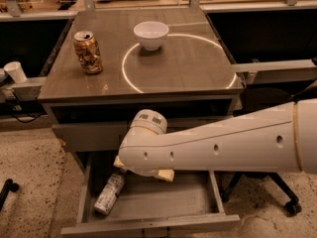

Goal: Pick blue plastic bottle from middle drawer and place on counter

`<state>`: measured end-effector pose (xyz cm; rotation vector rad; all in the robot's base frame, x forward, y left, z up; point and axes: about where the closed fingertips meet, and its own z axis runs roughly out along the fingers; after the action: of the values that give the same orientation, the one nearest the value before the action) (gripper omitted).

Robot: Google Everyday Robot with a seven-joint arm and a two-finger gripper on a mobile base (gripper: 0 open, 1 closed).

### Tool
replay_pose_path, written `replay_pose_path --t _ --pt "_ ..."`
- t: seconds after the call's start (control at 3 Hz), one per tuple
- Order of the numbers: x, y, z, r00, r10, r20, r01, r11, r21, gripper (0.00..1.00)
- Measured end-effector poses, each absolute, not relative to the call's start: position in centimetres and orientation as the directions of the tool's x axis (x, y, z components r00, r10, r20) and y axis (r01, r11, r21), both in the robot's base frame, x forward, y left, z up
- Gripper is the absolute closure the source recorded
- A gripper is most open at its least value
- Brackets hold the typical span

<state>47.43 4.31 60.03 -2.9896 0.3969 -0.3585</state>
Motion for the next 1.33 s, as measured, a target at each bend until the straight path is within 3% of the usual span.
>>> replay_pose_path --t 0.33,0.67,1.33 --pt "47.4 4.3 60.0 0.938 -0.269 0.218 -0.244 -0.96 -0.134 0.0" --pt "48.0 4.4 58.3 0.936 -0.31 0.166 -0.272 -0.937 -0.218 0.0" --pt "49.6 6.0 54.2 0.929 -0.365 0.056 -0.296 -0.827 -0.478 0.0"
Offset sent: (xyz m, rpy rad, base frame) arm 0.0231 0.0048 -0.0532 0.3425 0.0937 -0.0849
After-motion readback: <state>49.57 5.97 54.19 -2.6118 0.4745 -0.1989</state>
